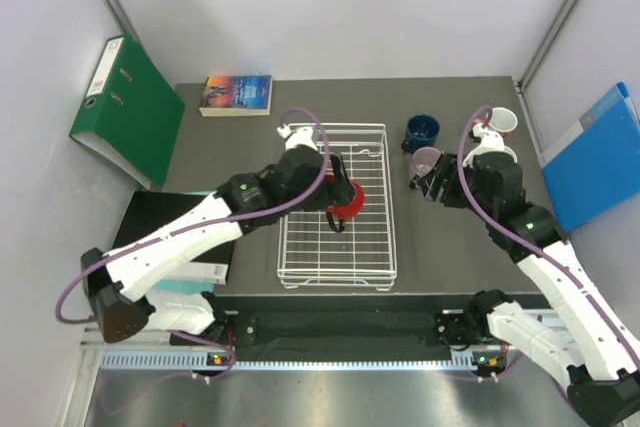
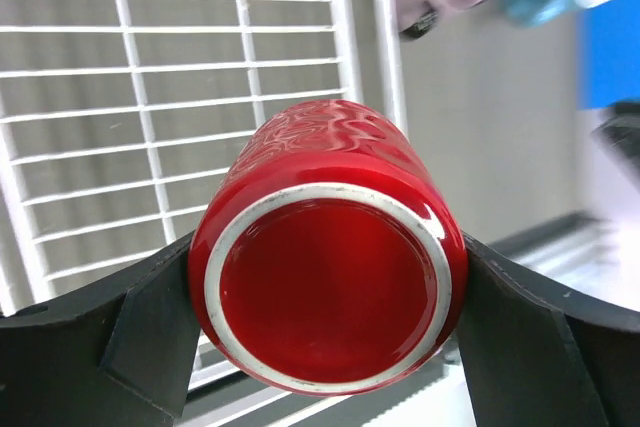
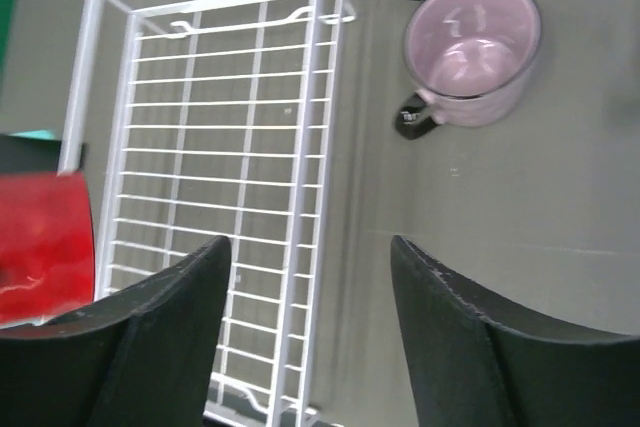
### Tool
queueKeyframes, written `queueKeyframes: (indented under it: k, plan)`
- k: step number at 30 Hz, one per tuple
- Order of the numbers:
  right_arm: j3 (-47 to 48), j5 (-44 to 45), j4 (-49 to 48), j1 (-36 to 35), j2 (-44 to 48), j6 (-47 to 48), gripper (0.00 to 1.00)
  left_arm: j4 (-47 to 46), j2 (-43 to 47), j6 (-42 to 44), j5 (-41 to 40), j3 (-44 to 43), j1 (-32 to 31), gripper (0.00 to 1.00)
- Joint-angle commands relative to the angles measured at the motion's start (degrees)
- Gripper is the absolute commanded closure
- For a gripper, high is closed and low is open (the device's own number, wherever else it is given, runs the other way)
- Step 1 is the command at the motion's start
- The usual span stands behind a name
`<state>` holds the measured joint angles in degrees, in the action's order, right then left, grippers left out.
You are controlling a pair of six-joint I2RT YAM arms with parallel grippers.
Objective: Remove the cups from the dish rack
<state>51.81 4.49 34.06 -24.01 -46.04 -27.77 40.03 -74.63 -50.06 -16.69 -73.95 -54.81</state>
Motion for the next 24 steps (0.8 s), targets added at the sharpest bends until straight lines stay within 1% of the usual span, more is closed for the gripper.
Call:
queueKeyframes:
  k: [1,2,3,5,6,7,8,9,10,11,12,13,14,16,20,24]
  plan:
    - [3.21,-5.79,-3.91,-0.6,1.21,-1.85,0.37,-20.76,6.51,0.5,18.76,6.44,6.72,1.0]
    - [2.95,-7.03,-4.79,-0.6,1.39,-1.76,0.38,-25.83,7.82,-0.73,21.49,8.98,9.17,1.0]
    - [2.6,-8.43,-5.49,-0.6,1.65,-1.85,0.39,-28.58,8.36,-1.43,27.09,10.22,10.32,1.0]
    - [2.24,-11.16,-6.81,-0.6,1.92,-2.81,0.39,-34.46,9.5,-3.19,31.87,13.81,13.13,1.0]
    - [2.07,-11.78,-7.08,-0.6,2.01,-3.16,0.39,-39.37,9.76,-3.2,34.24,14.88,13.93,1.0]
    - [1.8,-13.35,-8.21,-0.6,2.27,-3.69,0.39,-44.11,10.03,-6.68,38.27,16.11,14.63,1.0]
    - [1.02,-14.33,-8.83,-0.6,2.53,-4.04,0.39,-47.55,10.12,-9.76,40.57,18.47,16.03,1.0]
    - [0.58,-15.38,-9.71,-0.6,2.71,-4.4,0.39,-55.51,10.12,-11.44,42.33,19.8,16.57,1.0]
    - [0.05,-17.3,-10.5,-0.69,3.15,-5.27,0.39,-59.59,9.77,-13.46,46.18,21.03,17.1,1.0]
    - [-1.17,-18.37,-12.51,-0.6,3.32,-5.8,0.39,-63.55,9.42,-17.66,47.78,23.3,18.06,1.0]
    - [-1.8,-19.34,-13.4,-0.6,3.59,-6.33,0.39,-68.11,8.89,-19.79,49.02,24.28,18.42,1.0]
    - [-2.24,-20.56,-14.19,-0.51,3.94,-7.46,0.39,-74.68,7.76,-21.72,50.25,25.16,18.68,1.0]
    - [-3.37,-21.1,-15.68,-0.6,4.2,-8.0,0.39,-78.14,7.22,-25.22,51.65,26.39,18.86,1.0]
    - [-4.35,-22.07,-17.18,-0.6,5.08,-8.96,0.39,-84.64,6.08,-27.8,52.37,27.45,19.03,1.0]
    - [-6.54,-23.38,-18.85,-0.6,5.26,-10.28,0.39,-89.59,4.76,-31.93,52.9,28.08,19.21,1.0]
    - [-8.13,-26.02,-23.07,-0.69,5.17,-12.39,0.39,-93.81,2.74,-34.57,55.44,27.81,19.21,1.0]
